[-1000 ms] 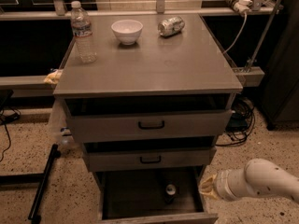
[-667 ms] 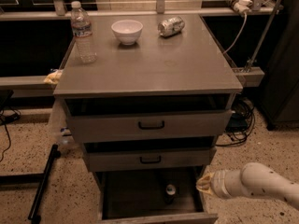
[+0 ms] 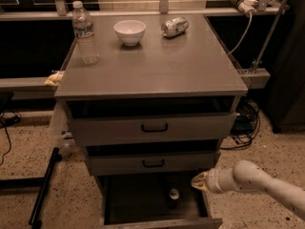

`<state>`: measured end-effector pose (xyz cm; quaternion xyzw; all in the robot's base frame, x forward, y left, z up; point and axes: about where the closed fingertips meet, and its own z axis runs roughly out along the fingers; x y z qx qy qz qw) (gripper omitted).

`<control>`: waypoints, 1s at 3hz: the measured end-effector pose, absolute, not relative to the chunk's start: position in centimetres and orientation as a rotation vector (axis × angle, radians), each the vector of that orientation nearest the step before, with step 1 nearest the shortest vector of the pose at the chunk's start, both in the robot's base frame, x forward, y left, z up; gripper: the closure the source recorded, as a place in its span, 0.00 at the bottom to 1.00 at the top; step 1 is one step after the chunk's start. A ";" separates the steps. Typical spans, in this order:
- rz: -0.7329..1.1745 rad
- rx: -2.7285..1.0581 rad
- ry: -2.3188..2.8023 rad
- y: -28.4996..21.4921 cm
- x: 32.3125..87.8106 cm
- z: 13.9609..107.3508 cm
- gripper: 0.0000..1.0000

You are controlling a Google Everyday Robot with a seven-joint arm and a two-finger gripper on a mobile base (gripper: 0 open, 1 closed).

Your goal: Pick redbull can from bottom drawer and place on counter

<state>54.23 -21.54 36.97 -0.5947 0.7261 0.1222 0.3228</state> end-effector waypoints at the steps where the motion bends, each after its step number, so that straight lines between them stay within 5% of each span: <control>1: 0.367 -1.529 1.933 -22.0 56.4 33.0 1.00; 3: 0.400 -1.527 1.956 -22.1 55.5 30.5 1.00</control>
Offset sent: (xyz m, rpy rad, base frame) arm 0.0150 -0.0018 -0.0332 0.0221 0.0351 -0.0083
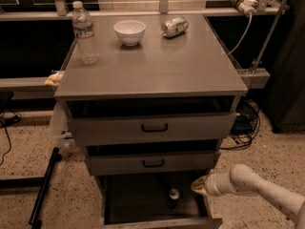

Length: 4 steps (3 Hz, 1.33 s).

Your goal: Pick redbull can from bottom drawer and place on counter

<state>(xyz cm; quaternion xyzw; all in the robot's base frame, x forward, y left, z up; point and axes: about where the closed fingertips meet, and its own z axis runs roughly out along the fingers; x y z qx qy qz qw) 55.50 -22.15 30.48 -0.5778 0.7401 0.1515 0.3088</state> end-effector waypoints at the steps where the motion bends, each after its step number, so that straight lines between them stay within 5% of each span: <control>1: 0.441 -1.518 1.957 -21.9 55.2 28.1 0.81; 3: 0.499 -1.487 1.929 -21.1 55.8 25.6 0.35; 4: 0.530 -1.487 1.910 -20.4 56.0 24.9 0.30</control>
Offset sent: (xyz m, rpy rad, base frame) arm 0.0054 0.0011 -0.0544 0.0823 0.0190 -0.0091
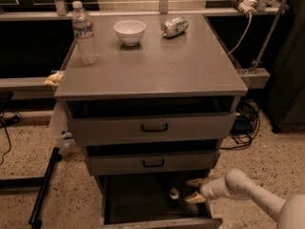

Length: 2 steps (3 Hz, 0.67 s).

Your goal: Pick redbull can from bottom drawer and place on counter

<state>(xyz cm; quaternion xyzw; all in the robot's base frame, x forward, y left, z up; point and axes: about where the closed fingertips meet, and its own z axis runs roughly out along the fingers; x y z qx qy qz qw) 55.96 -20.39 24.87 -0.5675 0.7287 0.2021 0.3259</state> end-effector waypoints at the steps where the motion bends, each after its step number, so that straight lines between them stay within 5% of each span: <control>1: 0.559 -1.492 1.881 -19.3 56.3 24.4 0.23; 2: 0.592 -1.493 1.850 -18.1 56.6 23.8 0.25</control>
Offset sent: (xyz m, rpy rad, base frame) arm 0.0129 0.0314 -0.0138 0.0855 -0.0136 0.0576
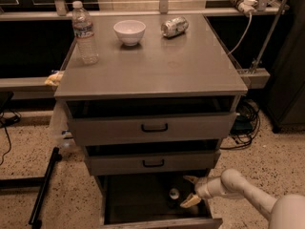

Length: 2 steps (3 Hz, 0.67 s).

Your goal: Pick redbull can from bottom drawer and place on counter

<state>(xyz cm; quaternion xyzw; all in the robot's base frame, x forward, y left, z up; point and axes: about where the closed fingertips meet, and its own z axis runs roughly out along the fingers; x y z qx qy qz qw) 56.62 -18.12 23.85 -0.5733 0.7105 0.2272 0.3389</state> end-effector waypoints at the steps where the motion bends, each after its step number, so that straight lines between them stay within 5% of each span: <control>1: 0.631 -1.493 1.812 -16.6 56.8 23.1 0.28; 2: 0.672 -1.497 1.794 -15.5 56.4 22.3 0.27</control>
Offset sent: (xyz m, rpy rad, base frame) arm -0.0051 0.0339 -0.0226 0.0848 0.0173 0.0627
